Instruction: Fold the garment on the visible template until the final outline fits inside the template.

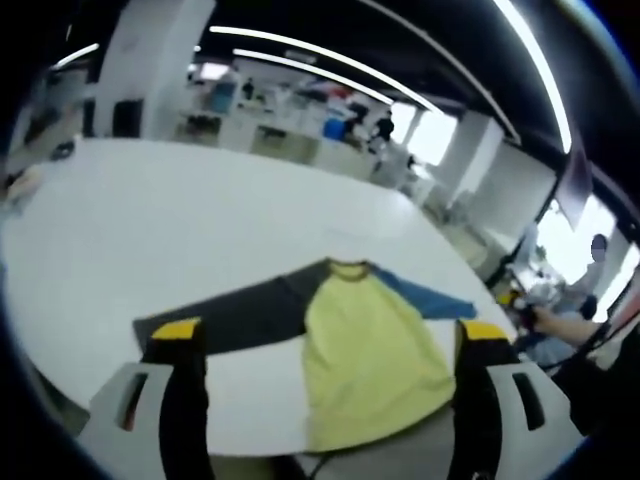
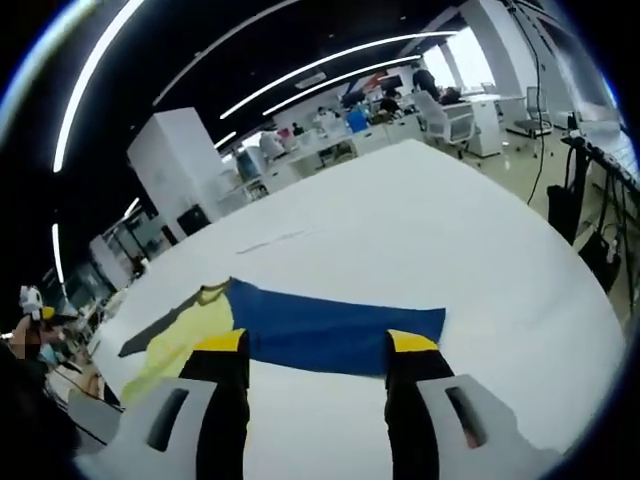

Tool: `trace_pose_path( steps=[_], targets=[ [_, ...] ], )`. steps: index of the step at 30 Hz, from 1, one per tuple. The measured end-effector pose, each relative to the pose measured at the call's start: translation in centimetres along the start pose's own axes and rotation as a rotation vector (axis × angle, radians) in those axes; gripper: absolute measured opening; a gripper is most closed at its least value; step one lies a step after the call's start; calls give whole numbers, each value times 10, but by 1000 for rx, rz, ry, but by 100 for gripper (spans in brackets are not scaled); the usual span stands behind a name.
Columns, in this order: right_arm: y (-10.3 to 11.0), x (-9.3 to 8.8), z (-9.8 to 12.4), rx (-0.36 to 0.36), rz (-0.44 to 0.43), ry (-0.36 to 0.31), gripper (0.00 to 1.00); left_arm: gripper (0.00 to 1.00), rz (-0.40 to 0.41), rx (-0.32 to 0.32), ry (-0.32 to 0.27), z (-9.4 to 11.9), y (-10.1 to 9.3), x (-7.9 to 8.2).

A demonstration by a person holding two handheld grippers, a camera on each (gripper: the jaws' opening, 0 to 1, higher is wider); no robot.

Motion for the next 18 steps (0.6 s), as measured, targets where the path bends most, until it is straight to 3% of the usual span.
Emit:
trace_pose_path(
  steps=[18],
  targets=[
    [-59,-9,-37,-116,-51,90,48,98,22,43,21,-6,-3,-4]
  ],
)
Point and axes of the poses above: the point that each gripper's makers call its tool centre point, and the gripper's own axes: z roughly backward along the fingers, y roughly to its left, x roughly out of its top, the point moved 7 cm from there along z, roughly backward along the fingers, and after that the axes turned 1 degree about -y, right-handed, at the moved point
